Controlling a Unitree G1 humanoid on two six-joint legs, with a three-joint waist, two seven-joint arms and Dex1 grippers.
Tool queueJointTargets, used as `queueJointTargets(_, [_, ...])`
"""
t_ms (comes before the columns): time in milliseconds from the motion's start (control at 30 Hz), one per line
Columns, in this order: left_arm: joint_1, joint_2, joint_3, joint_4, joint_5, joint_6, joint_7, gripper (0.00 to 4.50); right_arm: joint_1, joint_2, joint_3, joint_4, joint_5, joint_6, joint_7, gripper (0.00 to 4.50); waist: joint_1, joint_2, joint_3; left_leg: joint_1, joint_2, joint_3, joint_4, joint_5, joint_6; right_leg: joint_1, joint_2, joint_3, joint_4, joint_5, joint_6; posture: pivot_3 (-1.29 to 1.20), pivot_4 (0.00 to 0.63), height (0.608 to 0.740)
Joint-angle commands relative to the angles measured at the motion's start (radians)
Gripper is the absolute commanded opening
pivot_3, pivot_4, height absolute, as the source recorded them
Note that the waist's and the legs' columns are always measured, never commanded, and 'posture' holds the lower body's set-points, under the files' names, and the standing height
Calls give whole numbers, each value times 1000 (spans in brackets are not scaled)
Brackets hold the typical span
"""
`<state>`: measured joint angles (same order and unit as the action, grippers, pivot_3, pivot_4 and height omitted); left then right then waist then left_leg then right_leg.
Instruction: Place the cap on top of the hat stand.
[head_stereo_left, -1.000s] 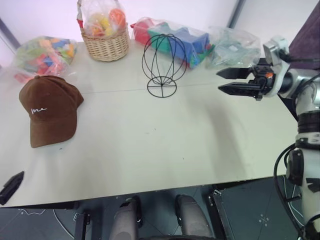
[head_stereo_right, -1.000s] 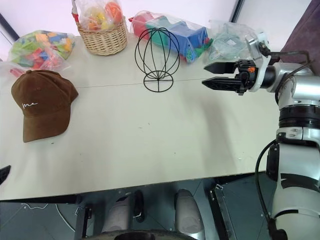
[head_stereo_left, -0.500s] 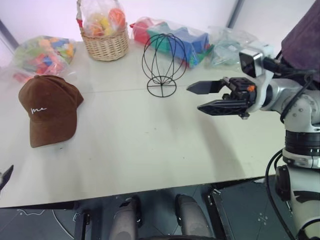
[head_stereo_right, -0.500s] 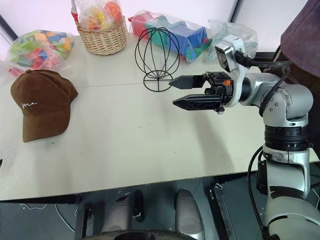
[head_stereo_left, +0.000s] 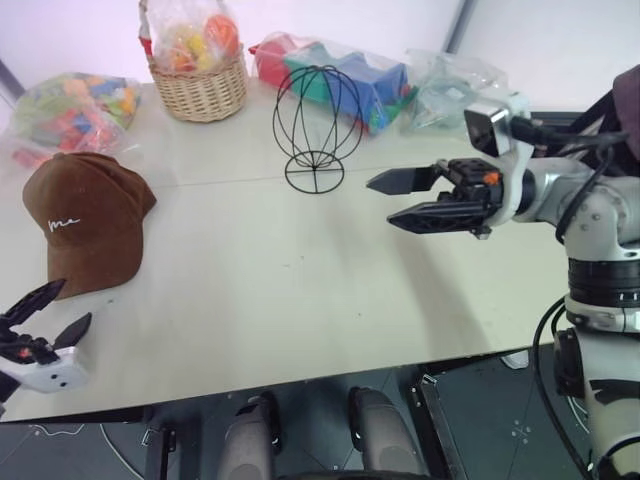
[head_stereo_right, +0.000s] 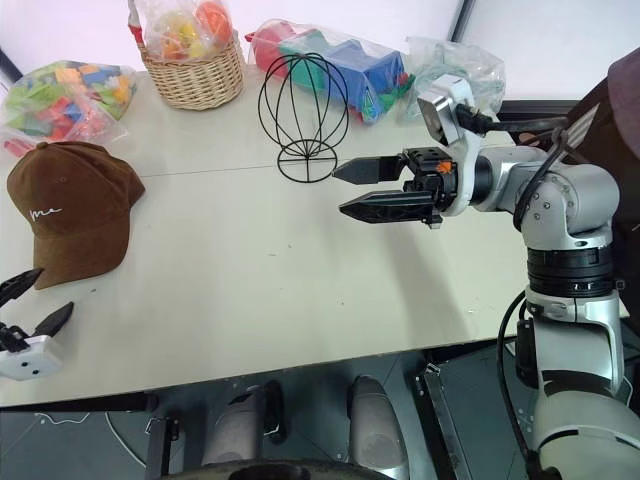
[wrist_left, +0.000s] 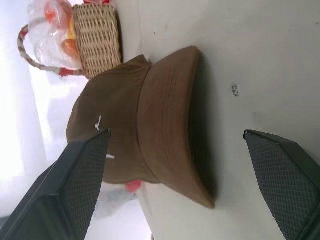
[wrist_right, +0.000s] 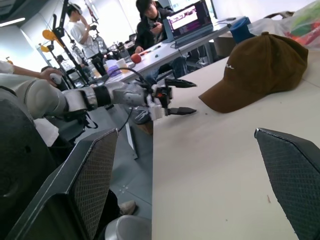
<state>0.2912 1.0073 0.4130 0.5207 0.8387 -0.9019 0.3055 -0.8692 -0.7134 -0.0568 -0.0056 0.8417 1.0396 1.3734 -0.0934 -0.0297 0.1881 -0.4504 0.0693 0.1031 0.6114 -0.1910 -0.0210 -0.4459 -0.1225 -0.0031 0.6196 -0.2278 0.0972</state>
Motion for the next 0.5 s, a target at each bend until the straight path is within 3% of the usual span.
queueJointTargets(33, [-60, 48, -76, 75, 34, 31, 112, 4461, -26, -27, -32, -54, 46, 20, -14, 4500, 1, 0, 0, 0, 0, 0, 0, 0, 0, 0, 0, 0, 0, 0, 0, 0, 150, 740])
queueJointTargets(233, [-210, 95, -243, 214, 63, 68, 214, 4461, -26, -35, -34, -66, 61, 30, -47, 4500, 4, 0, 0, 0, 0, 0, 0, 0, 0, 0, -1, -1, 1, 1, 2, 0, 150, 740])
queueJointTargets(500, [-407, 99, -440, 354, 77, 93, 276, 4461, -59, -46, -58, -87, 135, 85, -78, 4500, 49, 1, -1, 1, 0, 2, 1, 0, 0, -6, -2, -1, 8, 3, 3, 0, 150, 740])
